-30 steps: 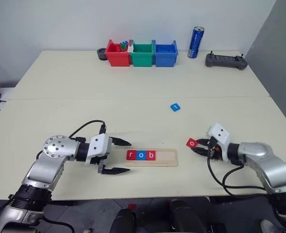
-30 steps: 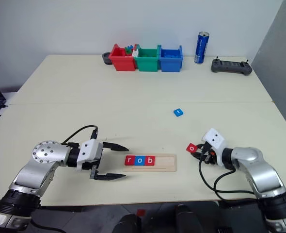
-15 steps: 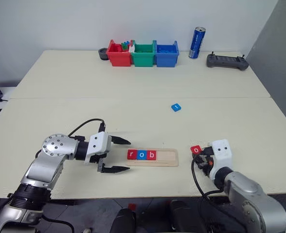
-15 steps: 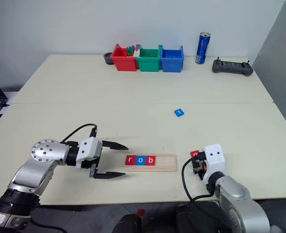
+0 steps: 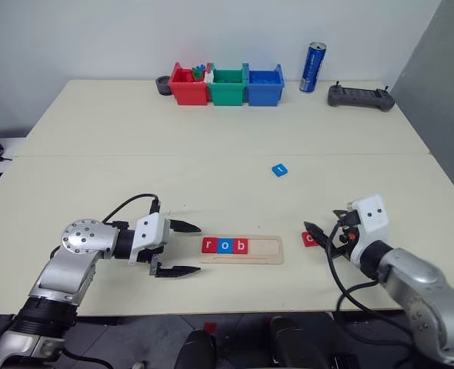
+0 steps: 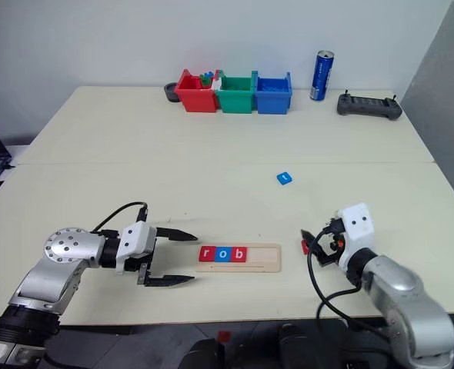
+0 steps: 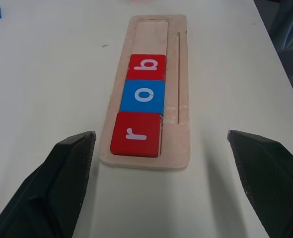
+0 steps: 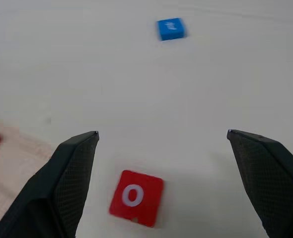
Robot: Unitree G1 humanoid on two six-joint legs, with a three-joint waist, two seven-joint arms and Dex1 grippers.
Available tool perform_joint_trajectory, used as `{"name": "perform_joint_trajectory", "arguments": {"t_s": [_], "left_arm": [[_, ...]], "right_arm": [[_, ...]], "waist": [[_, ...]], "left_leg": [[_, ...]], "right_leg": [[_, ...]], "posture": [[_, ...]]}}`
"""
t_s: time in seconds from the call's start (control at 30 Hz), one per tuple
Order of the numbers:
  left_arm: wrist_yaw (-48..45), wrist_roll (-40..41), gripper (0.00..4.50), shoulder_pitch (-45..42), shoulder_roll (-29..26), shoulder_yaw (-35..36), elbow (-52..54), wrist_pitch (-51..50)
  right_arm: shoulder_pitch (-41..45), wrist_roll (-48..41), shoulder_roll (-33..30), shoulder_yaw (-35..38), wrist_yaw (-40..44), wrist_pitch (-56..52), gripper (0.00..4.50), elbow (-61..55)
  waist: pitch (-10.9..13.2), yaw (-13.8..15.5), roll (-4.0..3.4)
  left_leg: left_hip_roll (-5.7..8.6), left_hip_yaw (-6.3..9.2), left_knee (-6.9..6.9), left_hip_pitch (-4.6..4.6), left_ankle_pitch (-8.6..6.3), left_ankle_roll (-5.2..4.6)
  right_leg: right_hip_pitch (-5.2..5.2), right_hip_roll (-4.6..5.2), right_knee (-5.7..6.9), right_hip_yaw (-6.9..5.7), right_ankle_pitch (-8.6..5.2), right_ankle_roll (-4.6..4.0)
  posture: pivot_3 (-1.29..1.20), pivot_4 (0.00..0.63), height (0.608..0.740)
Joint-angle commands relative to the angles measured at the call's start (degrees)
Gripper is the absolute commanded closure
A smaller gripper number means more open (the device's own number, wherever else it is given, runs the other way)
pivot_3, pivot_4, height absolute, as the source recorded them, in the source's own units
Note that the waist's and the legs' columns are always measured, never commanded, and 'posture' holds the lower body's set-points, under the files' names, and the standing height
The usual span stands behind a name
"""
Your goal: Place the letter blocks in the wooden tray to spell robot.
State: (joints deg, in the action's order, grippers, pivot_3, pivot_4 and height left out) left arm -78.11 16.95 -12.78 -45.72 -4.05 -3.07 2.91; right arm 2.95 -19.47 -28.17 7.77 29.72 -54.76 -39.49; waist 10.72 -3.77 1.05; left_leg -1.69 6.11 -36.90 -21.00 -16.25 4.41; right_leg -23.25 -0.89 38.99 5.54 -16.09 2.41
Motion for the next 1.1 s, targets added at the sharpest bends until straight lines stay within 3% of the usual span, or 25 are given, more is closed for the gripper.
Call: {"name": "perform_joint_trajectory", "arguments": {"t_s": [0.03,0.27,0.63,0.73,0.97,1.1], "left_arm": [[0.23,0.71,0.00,0.79,-0.50,1.92,0.14,1.65],[-0.26,0.42,0.00,0.88,-0.23,1.77,-2.11,4.06],[-0.31,0.21,0.00,0.27,0.27,1.06,-3.73,5.75],[-0.07,0.30,0.00,0.80,0.05,1.29,-2.76,5.57],[1.09,0.83,0.00,1.20,-0.26,1.33,1.55,2.58],[1.62,1.05,0.00,0.86,-0.41,1.37,3.90,0.26]], "right_arm": [[1.82,1.57,-11.36,-3.97,15.94,15.17,0.07,8.57],[7.42,4.43,-19.55,-12.20,29.50,29.32,0.07,22.24],[15.96,9.27,-18.65,-19.86,35.92,36.66,0.07,35.83],[16.55,9.45,-18.29,-20.04,36.35,36.58,0.67,37.44],[16.44,8.22,-18.22,-19.16,37.07,35.91,3.07,35.55],[16.30,6.66,-18.65,-18.29,37.39,33.98,3.06,31.00]], "waist": [[0.00,0.03,0.00],[0.01,0.01,0.05],[0.02,0.34,0.05],[0.01,0.31,0.05],[0.01,0.38,0.05],[0.02,0.35,0.04]], "left_leg": [[0.00,-0.01,-0.02,0.01,0.00,0.00],[0.00,-0.02,-0.05,0.02,0.00,0.00],[0.01,0.00,-0.06,0.01,0.00,0.00],[0.01,-0.01,-0.06,0.03,0.00,0.00],[0.00,0.02,-0.07,0.02,0.00,0.00],[0.00,0.02,-0.07,0.03,0.00,0.00]], "right_leg": [[0.03,0.00,-0.01,0.00,0.00,0.01],[0.04,-0.01,0.00,0.02,0.02,-0.03],[0.04,0.00,0.01,-0.01,0.17,-0.26],[0.04,0.00,0.02,0.00,0.18,-0.27],[0.04,0.00,0.03,-0.02,0.18,-0.27],[0.04,0.00,0.04,-0.01,0.18,-0.27]], "posture": [[0.00,0.150,0.740],[0.00,0.150,0.740],[0.00,0.150,0.740],[0.00,0.150,0.740],[0.00,0.150,0.740],[0.00,0.150,0.740]]}}
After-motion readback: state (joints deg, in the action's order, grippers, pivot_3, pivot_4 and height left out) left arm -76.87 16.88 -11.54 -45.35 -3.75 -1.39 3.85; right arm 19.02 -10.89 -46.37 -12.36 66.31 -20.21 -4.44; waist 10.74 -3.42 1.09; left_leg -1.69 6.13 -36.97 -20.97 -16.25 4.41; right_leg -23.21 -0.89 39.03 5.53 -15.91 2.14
